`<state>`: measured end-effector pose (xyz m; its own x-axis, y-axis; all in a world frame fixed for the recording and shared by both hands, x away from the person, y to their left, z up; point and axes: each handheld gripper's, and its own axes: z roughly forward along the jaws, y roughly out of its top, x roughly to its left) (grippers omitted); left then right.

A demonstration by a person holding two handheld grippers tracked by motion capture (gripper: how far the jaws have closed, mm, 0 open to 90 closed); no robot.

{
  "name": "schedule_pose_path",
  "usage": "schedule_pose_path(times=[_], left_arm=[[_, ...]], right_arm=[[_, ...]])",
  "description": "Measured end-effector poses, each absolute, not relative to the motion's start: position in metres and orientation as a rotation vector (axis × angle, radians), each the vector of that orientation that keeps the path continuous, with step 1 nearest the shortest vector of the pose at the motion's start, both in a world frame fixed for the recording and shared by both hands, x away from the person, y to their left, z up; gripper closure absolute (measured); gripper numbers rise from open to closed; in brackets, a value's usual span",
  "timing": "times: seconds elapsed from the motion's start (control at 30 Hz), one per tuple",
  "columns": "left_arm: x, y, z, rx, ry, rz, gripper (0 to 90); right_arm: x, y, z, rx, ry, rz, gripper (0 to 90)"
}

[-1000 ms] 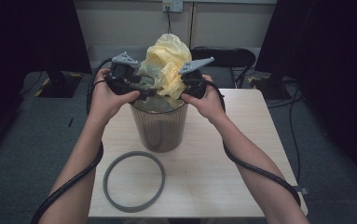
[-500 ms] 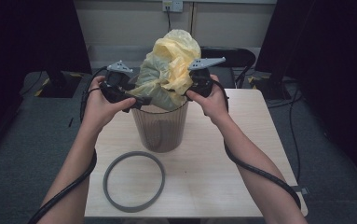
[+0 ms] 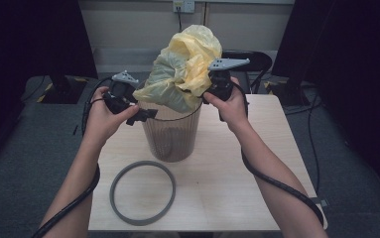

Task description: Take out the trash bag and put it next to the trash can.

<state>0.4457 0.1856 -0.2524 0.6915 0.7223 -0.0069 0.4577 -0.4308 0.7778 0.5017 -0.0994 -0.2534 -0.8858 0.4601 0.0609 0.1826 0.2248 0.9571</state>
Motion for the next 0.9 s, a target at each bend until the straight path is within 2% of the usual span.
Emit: schedule_pose_path(times=[0.9], left_arm=[[0.435, 0.187, -0.248, 2.101, 0.891, 0.413, 17.6]], right_arm=[[0.495, -0.128, -0.241, 0.629, 2.144, 1.747, 84.3]])
